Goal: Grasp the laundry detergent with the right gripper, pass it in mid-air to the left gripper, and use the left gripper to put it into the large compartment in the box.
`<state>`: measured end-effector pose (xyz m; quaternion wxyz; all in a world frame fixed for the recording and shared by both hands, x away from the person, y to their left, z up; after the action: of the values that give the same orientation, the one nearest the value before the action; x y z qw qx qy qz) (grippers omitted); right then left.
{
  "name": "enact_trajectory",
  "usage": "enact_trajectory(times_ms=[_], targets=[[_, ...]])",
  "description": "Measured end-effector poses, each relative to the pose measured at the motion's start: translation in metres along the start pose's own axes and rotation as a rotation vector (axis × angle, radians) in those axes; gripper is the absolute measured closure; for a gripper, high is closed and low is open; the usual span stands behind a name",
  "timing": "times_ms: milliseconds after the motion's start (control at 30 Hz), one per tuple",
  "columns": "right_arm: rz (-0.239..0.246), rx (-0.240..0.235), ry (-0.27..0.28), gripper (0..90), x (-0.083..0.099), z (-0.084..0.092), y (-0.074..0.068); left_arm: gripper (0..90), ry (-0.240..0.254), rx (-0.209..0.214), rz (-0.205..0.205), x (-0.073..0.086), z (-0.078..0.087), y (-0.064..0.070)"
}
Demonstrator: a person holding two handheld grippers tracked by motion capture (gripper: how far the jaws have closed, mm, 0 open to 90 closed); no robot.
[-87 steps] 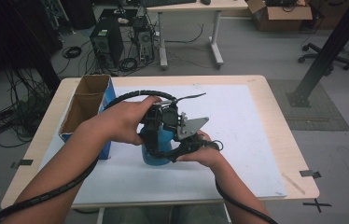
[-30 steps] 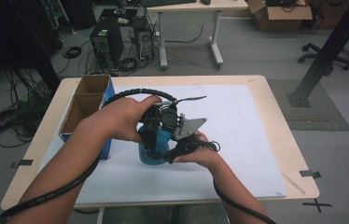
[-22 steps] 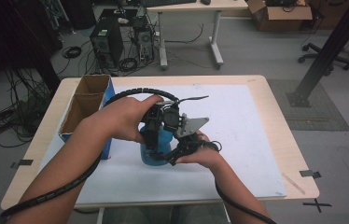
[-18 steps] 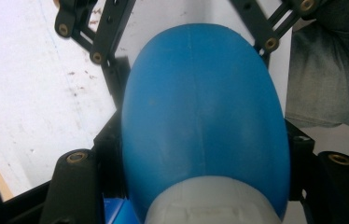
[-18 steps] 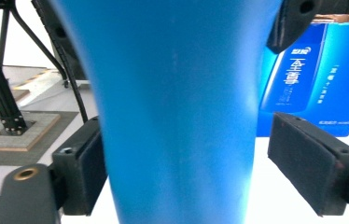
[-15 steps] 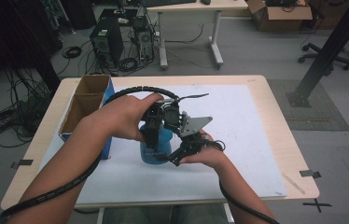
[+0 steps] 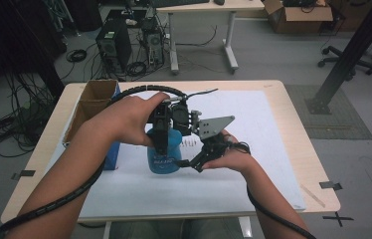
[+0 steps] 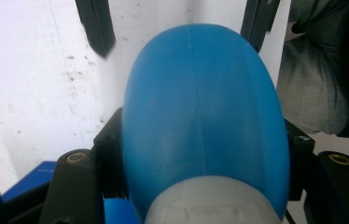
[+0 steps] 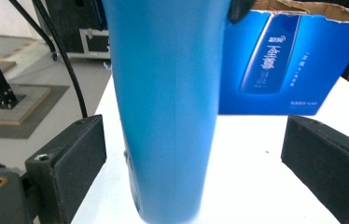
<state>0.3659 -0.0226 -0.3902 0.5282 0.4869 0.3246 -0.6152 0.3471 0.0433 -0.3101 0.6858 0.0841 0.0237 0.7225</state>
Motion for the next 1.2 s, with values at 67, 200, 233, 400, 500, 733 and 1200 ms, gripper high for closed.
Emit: enact_trajectory(times_ms=[67,200,233,400,500,733,1200], targets=[[0.004,0.003,-0.007,6.5,-0.001,0.002,0.002,37.6,0.003,0.002,0.016,0.001,0.000,-0.001],[0.021,0.018,-0.038,6.0,-0.003,0.013,0.009,37.6,0.017,0.015,0.060,0.004,0.001,-0.005],[0.027,0.027,-0.056,4.8,-0.003,0.018,0.013,37.5,0.013,0.017,0.070,0.005,0.000,-0.006],[0.046,0.040,-0.097,4.5,-0.004,0.026,0.020,37.5,0.029,0.016,0.110,0.006,0.001,-0.009],[0.061,0.046,-0.137,4.4,-0.005,0.034,0.026,37.5,0.042,0.013,0.158,0.007,0.004,-0.011],[0.079,0.055,-0.189,3.9,-0.006,0.046,0.035,37.5,0.079,0.015,0.235,0.010,0.013,-0.014],[0.097,0.057,-0.340,3.8,-0.002,0.073,0.052,37.5,0.189,0.073,0.412,0.017,0.030,-0.017]])
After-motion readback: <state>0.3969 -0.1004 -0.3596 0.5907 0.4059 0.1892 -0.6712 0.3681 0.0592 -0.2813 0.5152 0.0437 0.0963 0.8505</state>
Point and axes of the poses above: each handheld gripper's, and its own axes: z roughly backward along the jaws, x roughly out of its underside, y roughly to its right, the point moved 9 cm from there along -z, roughly forward along the jaws, and after that the axes turned 13 degrees about x, right-handed, at the moved point
